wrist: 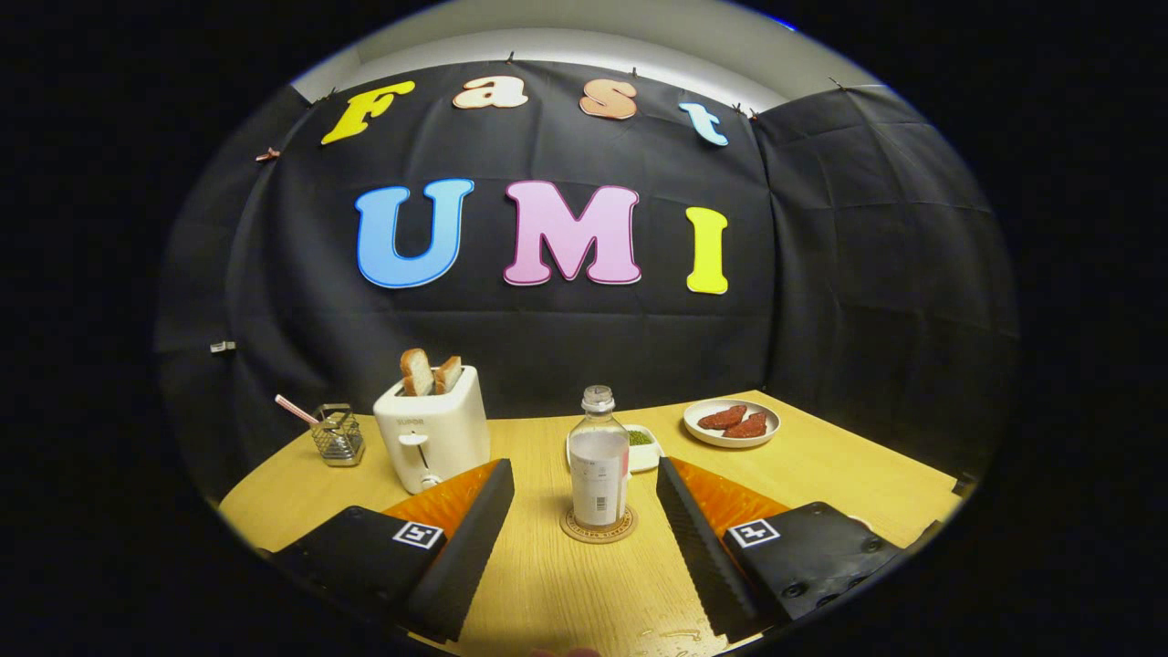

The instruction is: Take the bottle from table, then pour the juice into the cup, finally place the bottle on the coaster

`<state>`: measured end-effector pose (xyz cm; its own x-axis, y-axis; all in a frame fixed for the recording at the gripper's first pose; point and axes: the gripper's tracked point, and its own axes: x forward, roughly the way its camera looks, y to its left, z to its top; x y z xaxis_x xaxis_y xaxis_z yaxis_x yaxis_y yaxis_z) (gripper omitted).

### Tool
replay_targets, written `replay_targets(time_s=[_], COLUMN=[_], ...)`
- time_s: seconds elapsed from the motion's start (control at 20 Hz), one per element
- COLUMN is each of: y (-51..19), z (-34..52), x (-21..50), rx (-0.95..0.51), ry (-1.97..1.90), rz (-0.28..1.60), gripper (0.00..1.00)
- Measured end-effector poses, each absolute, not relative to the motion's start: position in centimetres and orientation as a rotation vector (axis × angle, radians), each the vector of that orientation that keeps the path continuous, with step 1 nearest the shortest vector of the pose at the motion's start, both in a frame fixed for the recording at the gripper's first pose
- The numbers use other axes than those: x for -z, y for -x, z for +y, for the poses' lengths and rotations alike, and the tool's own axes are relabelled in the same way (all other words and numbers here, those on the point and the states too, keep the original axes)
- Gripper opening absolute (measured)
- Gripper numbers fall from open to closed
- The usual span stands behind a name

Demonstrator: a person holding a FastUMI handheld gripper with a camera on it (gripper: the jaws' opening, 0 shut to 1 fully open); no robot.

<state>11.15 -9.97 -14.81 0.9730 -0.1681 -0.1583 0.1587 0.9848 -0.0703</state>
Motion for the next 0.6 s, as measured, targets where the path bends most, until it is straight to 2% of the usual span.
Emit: replay_targets(time_s=[0.3, 0.6], y=[-8.6, -5.8], z=[-9.1, -9.8], x=[7.1, 0.1], rx=[0.040, 0.001], ry=[0.047, -0.002], rz=[0.098, 0.041], gripper=[0.97, 0.97])
